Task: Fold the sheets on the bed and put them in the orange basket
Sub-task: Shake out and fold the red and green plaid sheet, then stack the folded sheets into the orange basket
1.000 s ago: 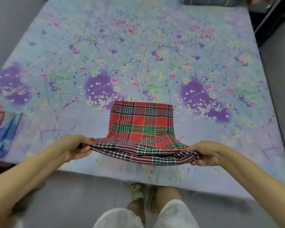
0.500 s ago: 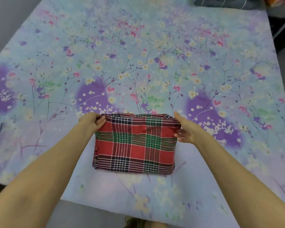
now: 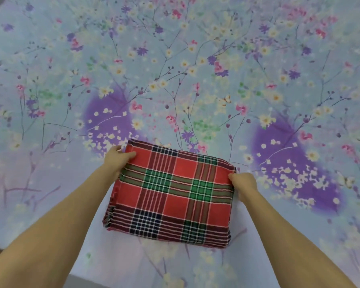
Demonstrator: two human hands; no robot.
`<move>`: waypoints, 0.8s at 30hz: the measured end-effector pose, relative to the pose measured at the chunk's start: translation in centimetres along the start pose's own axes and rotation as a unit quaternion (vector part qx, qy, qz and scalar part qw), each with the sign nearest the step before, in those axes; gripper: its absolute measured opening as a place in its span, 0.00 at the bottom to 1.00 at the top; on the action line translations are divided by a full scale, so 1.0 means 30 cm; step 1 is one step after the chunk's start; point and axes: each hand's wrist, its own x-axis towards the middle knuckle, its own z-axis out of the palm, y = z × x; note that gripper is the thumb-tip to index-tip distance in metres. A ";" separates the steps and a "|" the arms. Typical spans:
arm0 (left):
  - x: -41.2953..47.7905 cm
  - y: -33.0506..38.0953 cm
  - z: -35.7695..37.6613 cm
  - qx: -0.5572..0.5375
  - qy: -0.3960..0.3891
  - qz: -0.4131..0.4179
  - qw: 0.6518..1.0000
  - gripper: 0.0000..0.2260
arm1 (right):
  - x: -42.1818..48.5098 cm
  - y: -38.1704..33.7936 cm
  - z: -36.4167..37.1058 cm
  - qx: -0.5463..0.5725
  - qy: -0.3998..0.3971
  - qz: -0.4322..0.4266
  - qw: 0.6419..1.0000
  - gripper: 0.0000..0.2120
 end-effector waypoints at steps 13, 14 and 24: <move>-0.129 -0.361 -0.056 0.073 0.020 -0.079 0.994 0.30 | -0.276 0.159 0.092 -0.090 0.065 -0.058 0.992 0.27; -0.130 -0.362 -0.065 0.072 0.031 -0.075 0.994 0.31 | -0.305 0.144 0.096 -0.170 0.135 -0.104 0.971 0.25; -0.274 -0.490 -0.490 -0.020 0.145 -0.054 0.988 0.17 | -0.901 -0.140 0.458 -0.267 0.061 -0.437 0.857 0.11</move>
